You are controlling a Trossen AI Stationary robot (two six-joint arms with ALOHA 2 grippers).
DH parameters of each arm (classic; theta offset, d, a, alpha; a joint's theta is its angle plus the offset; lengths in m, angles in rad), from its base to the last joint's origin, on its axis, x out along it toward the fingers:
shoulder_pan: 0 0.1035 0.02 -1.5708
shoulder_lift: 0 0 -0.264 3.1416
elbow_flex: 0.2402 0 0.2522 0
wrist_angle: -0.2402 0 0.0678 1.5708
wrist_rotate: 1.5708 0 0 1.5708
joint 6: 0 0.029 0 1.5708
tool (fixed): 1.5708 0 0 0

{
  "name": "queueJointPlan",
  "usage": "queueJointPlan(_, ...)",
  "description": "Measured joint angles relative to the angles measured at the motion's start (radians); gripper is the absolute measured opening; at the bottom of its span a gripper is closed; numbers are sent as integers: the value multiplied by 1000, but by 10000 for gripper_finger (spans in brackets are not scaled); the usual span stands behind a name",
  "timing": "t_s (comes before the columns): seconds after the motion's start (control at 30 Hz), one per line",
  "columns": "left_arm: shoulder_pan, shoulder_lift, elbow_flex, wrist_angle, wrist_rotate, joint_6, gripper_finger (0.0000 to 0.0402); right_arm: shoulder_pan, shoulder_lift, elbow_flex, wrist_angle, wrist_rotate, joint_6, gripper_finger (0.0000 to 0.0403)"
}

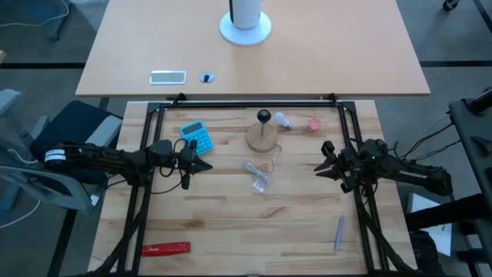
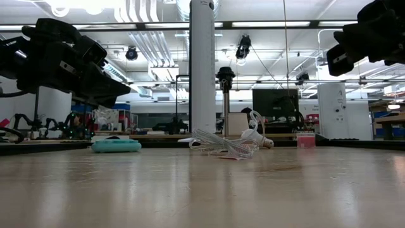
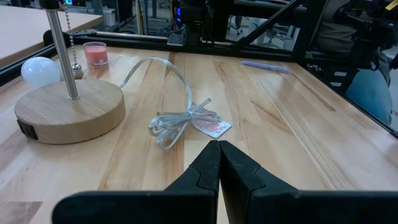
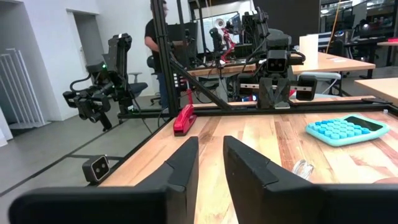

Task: Screw lightbulb
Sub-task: Return to Home Position

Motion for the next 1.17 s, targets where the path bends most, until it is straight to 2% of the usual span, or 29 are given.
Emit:
queueJointPlan(0.2, 0, 0, 0, 0, 0, 0, 0, 0, 0, 0, 0, 0, 0, 71)
queueJointPlan(0.7, 0, 0, 0, 0, 0, 0, 0, 0, 0, 0, 0, 0, 0, 44)
queueJointPlan(1.17, 0, 0, 0, 0, 0, 0, 0, 0, 0, 0, 0, 0, 0, 66)
